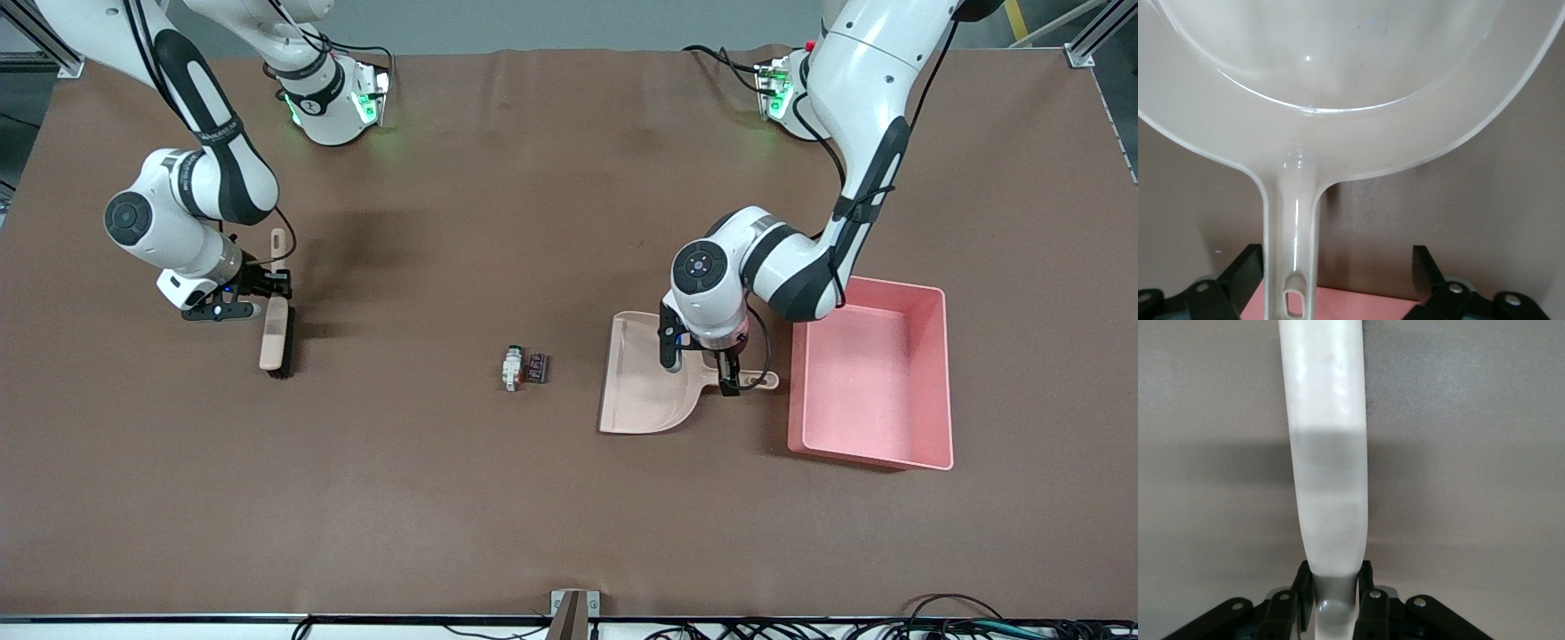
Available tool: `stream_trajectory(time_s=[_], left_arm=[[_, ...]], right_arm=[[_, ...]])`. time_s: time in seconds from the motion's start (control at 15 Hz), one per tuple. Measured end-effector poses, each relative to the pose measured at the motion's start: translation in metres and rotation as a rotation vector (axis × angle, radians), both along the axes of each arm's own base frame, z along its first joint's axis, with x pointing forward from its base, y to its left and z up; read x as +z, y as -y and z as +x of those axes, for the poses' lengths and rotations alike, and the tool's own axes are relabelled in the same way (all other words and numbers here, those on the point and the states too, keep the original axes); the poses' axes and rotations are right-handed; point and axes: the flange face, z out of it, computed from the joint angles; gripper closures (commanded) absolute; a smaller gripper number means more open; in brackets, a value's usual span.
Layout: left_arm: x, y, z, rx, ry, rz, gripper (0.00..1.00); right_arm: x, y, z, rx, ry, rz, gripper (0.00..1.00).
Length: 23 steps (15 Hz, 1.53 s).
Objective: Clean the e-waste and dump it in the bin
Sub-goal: 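Grasp the brush handle with the right gripper while the left gripper grasps the dustpan, then lift the brush with the right gripper and carry it toward the parts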
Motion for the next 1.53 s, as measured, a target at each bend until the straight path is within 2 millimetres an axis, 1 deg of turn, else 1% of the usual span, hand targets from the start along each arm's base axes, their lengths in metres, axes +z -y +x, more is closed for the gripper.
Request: stream_trajectory(time_s=[0.13,0.33,0.47,0.6,0.86,1.0,1.06,1.26,1.33,1.4,1.53], left_arm=[[0.0,0.001,0.0,-0.001,0.001,-0.001,0.01],[0.002,0.001,0.001,-0.004,0.004,-0.001,0.04],[0.003,0.002,0.002,-0.007,0.006,-0.001,0.06],[0.004,0.002,0.002,-0.009,0.008,-0.002,0.08],[0.006,0.008,0.007,-0.016,0.019,-0.012,0.08],[0.003,0.012,0.013,-0.016,0.023,-0.018,0.08],[0.002,0.012,0.015,-0.017,0.023,-0.019,0.08],[-0.001,0.015,0.019,-0.018,0.026,-0.025,0.1],[0.0,0.015,0.02,-0.019,0.028,-0.026,0.1],[0.0,0.016,0.02,-0.019,0.029,-0.027,0.12],[0.001,0.018,0.02,-0.021,0.03,-0.029,0.16]], right_arm=[[0.0,0.0,0.0,0.0,-0.001,0.0,0.93],[0.001,0.0,0.001,0.0,-0.009,0.003,0.97],[0.007,-0.001,0.008,0.003,-0.019,0.006,0.99],[0.022,-0.004,0.023,0.012,-0.034,0.013,0.99],[0.063,-0.013,0.057,0.012,-0.04,0.021,0.99],[0.079,-0.024,0.068,-0.015,-0.036,0.017,0.99],[0.085,-0.032,0.071,-0.034,-0.029,0.014,0.99],[0.098,-0.068,0.073,-0.071,-0.012,0.003,0.99],[0.102,-0.078,0.073,-0.076,-0.005,0.002,0.99],[0.107,-0.083,0.073,-0.079,0.004,0.002,0.99],[0.121,-0.083,0.074,-0.082,0.031,0.005,1.0]])
